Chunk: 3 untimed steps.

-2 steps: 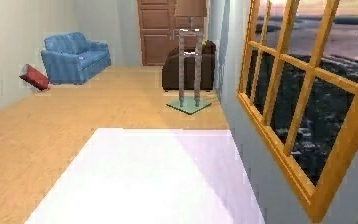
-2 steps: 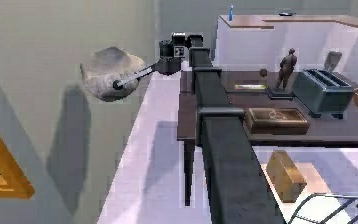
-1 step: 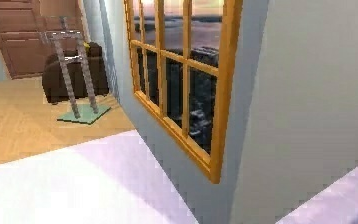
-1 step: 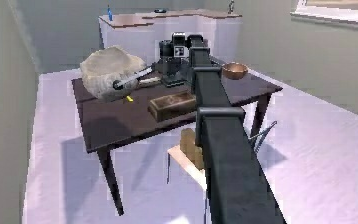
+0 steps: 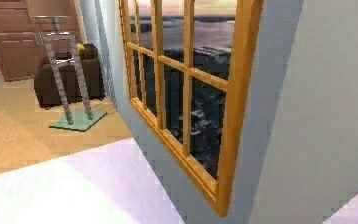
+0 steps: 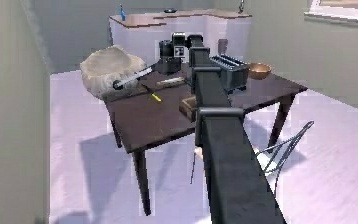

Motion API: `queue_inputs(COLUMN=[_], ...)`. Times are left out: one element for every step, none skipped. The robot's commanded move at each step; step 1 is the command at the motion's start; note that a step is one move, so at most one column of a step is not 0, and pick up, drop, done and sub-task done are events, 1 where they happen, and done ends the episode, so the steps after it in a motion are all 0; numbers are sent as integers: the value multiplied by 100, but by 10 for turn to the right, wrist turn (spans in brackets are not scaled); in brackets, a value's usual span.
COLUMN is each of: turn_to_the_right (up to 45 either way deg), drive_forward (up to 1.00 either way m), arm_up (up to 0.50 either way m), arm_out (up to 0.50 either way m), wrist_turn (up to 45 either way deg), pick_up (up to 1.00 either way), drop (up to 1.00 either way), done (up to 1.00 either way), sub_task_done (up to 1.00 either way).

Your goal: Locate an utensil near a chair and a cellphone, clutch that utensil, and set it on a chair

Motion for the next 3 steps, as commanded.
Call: queue_inputs(turn_to_the_right=[450, 450, 450], drive_forward=[0, 0, 0], arm_up=[0, 0, 0], arm_out=[0, 0, 0], wrist_turn=[0, 0, 0], pick_up=[0, 0, 0], drop=[0, 0, 0], done=[0, 0, 0], sub_task_done=[0, 0, 0])
